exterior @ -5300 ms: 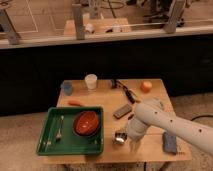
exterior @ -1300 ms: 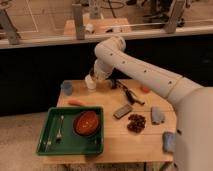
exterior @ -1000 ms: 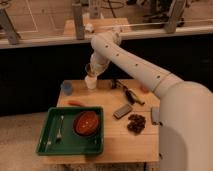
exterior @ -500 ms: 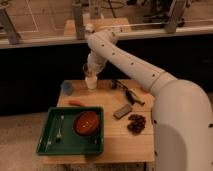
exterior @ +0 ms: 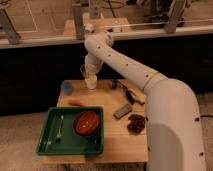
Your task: Stack cups into tray
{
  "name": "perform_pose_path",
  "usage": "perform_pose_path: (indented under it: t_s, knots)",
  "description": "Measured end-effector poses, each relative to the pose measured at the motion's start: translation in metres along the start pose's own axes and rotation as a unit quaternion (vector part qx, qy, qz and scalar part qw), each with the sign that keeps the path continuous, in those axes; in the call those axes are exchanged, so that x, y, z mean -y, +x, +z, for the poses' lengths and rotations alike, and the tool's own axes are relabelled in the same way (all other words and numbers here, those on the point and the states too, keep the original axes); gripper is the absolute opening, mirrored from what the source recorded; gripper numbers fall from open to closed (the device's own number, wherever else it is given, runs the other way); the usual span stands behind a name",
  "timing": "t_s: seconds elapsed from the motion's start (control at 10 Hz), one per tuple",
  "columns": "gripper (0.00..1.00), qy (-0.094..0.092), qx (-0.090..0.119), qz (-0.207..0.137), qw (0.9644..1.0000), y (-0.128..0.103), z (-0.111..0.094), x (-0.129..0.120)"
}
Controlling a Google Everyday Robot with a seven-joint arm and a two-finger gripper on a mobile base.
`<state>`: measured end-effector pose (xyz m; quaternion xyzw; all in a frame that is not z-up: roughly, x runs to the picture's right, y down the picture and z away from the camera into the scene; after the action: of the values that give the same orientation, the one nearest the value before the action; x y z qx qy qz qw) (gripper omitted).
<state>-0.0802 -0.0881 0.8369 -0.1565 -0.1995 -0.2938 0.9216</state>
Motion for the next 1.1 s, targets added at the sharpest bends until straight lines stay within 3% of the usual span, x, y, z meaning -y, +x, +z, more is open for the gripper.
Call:
perform_pose_path:
  t_s: [0.5,0.6,0.8,1.1]
  knots:
    - [0.0,0.008,0.003,0.016,0.9998,0.024,0.032,0.005]
    - [0.05,0.007,0.004,0.02,0.9998,0.026,0.038,0.004]
    - [0.25,0.002,0.004,0.024,0.9997,0.025,0.053,0.001]
    - [0.53,0.005,-0.001,0.034,0.9994,0.029,0.06,0.0]
